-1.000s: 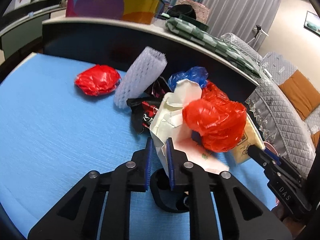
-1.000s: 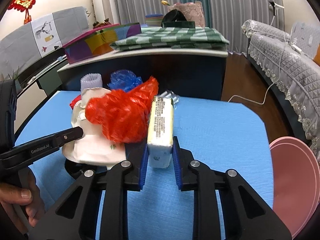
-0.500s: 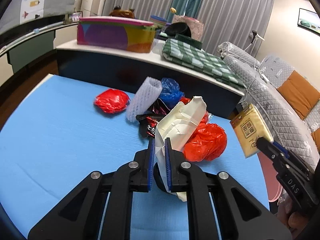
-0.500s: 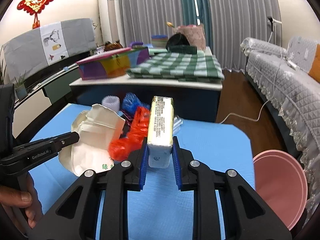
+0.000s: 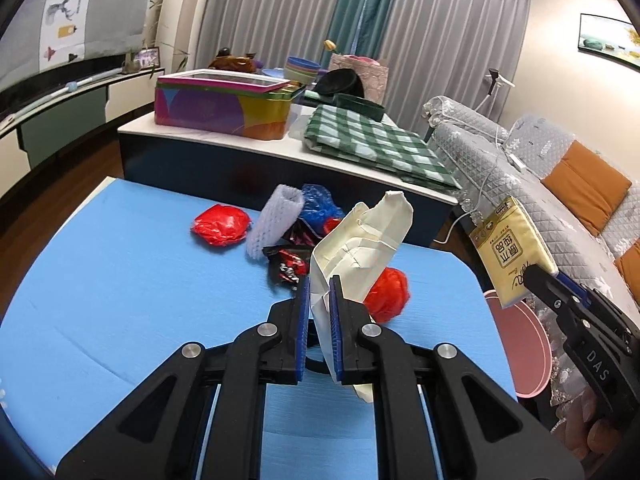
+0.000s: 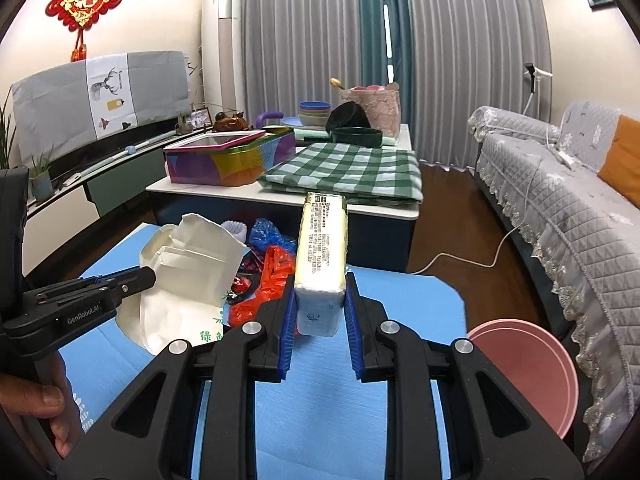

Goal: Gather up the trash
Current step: 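Carry the paper and box over the pink bin and release both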

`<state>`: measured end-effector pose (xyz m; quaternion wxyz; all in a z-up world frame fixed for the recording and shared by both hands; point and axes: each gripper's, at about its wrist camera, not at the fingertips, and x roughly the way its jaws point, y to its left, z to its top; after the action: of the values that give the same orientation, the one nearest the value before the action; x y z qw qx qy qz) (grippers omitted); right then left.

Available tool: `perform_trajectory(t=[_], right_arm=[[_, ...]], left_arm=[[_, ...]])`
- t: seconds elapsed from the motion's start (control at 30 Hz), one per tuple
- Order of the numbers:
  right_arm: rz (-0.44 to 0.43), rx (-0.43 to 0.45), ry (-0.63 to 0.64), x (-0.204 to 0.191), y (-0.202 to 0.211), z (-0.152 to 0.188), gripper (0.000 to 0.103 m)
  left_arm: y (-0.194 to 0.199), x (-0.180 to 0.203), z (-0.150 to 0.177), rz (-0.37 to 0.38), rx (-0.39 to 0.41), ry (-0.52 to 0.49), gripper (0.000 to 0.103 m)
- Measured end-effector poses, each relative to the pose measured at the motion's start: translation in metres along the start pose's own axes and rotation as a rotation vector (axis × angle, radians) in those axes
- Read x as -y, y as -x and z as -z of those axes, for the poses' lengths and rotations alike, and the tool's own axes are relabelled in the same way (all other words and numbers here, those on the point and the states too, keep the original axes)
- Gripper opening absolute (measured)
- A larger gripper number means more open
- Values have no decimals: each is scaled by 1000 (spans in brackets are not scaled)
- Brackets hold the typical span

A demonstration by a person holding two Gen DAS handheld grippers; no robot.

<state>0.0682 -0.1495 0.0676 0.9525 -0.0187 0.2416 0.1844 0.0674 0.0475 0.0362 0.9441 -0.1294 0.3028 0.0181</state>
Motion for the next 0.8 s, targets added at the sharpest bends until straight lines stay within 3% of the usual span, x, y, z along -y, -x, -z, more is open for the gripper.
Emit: perform_trajectory(t=[0.33, 0.8], right_arm=[[61, 3, -41, 32, 15, 3, 23], [182, 3, -123, 108, 34, 16, 23]], left_arm=[[-6, 32, 3, 30, -4, -41, 10], [-32, 115, 16, 107, -31, -144, 10]])
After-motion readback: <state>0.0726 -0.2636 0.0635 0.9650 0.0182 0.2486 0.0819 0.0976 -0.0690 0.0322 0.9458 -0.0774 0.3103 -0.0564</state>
